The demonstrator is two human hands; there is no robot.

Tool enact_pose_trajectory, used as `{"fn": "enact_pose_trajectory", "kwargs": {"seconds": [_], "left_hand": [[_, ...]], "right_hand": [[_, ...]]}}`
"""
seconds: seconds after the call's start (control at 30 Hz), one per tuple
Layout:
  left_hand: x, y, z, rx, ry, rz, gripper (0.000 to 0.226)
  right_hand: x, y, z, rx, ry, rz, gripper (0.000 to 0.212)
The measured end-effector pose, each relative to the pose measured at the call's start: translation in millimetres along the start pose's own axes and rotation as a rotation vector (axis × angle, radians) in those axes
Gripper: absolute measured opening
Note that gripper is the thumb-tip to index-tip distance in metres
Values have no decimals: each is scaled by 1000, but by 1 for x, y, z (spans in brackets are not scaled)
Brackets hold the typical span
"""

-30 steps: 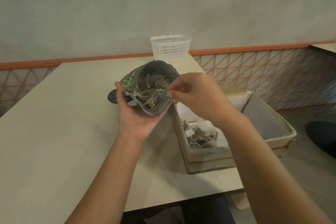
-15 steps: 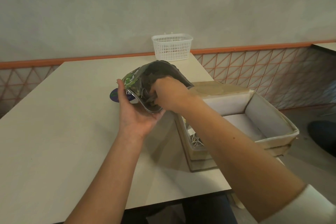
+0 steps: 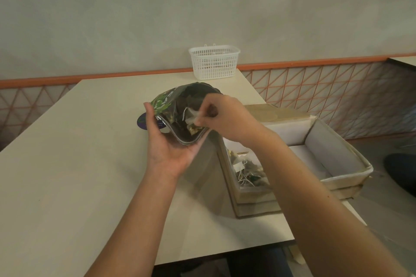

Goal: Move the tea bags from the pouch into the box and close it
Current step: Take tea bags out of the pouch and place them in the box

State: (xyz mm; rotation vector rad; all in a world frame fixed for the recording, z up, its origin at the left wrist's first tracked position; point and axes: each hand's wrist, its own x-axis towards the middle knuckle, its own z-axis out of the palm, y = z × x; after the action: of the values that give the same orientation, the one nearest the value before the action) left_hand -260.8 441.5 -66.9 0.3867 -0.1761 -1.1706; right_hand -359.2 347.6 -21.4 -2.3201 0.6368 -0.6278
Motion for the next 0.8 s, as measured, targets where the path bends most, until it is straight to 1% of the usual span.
{"fn": "enact_pose_trajectory", "kwargs": {"seconds": [0.1,0.2,0.27,0.47,0.6,0.7,0.8], "left_hand": [[0,1,2,-28,-13,5,77],[1,0,2,-23,-13,13,77],[1,-1,1,-39,-14,13,75],[3,-5,-3,-71,-31,10,73],[3,-7,-1,-59,-34,12,74],[4,-8,0,-62,-32,15,76],[3,-8,-1,-57,-40,20,74]], "right_hand": [[-9,5,-13,176,115,-1,23],[-18,10,-26,239,189,13,17],[-25,11,-33,265,226,27,13],[-44,11,-57,477,283,30,6],[-50,10,-70,661,402,-43,10],[-54,9,-81,660,461,-79,9],[-60,14,-83,482,419,30,5]]}}
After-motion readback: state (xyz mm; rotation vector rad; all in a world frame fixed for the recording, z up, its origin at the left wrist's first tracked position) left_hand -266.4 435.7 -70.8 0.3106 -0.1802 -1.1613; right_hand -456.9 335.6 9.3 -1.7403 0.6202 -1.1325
